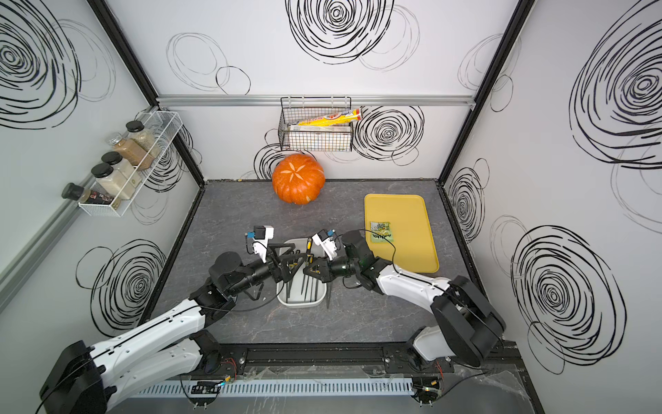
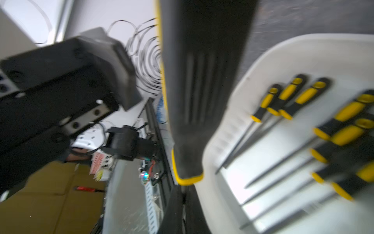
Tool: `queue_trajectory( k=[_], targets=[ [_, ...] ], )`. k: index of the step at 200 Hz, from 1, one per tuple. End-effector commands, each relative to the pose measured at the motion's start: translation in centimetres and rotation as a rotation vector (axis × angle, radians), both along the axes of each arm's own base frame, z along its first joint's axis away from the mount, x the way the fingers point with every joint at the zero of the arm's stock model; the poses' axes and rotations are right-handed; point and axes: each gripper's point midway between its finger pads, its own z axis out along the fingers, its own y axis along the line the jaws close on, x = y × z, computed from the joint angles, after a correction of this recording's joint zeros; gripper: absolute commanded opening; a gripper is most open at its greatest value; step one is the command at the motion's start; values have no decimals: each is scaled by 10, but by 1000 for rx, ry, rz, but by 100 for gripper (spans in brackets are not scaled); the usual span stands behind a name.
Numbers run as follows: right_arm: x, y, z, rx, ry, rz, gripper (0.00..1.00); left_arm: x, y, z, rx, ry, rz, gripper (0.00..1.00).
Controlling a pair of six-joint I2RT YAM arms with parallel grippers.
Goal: Take the file tool out of the storage box
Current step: Pick up the file tool from the storage box, then place the file tool at the center of the board.
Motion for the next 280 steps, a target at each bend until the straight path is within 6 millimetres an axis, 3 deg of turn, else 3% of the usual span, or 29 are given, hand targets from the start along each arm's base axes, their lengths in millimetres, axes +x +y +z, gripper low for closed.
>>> queue_trajectory(
  k=[1, 35, 59, 104, 137, 157, 202, 230, 280],
  targets=[
    [-5, -50, -43, -321, 72, -130, 0, 4, 10, 4, 13, -33, 65, 99],
    [0, -110, -68, -666, 93, -300, 0, 7, 12, 1, 35, -12, 80, 99],
    [-4, -130, -77, -775, 128, -330, 0, 10, 14, -2, 56, -2, 99, 99],
    [-8, -135, -83, -851, 212, -301, 0, 19, 22, -11, 111, 30, 170, 99],
    [-22, -128, -107, -853, 353, -162, 0, 28, 22, -27, 170, 80, 196, 99],
    [-20, -130, -119, -871, 403, -148, 0, 31, 19, -34, 197, 105, 192, 99],
    [-20, -116, -134, -843, 497, -87, 0, 30, 17, -34, 191, 108, 176, 99],
    [-15, -102, -133, -791, 540, -71, 0, 29, 16, -33, 188, 112, 170, 99],
    [-6, -97, -138, -721, 607, -105, 0, 28, 15, -33, 184, 116, 160, 99]
  ],
)
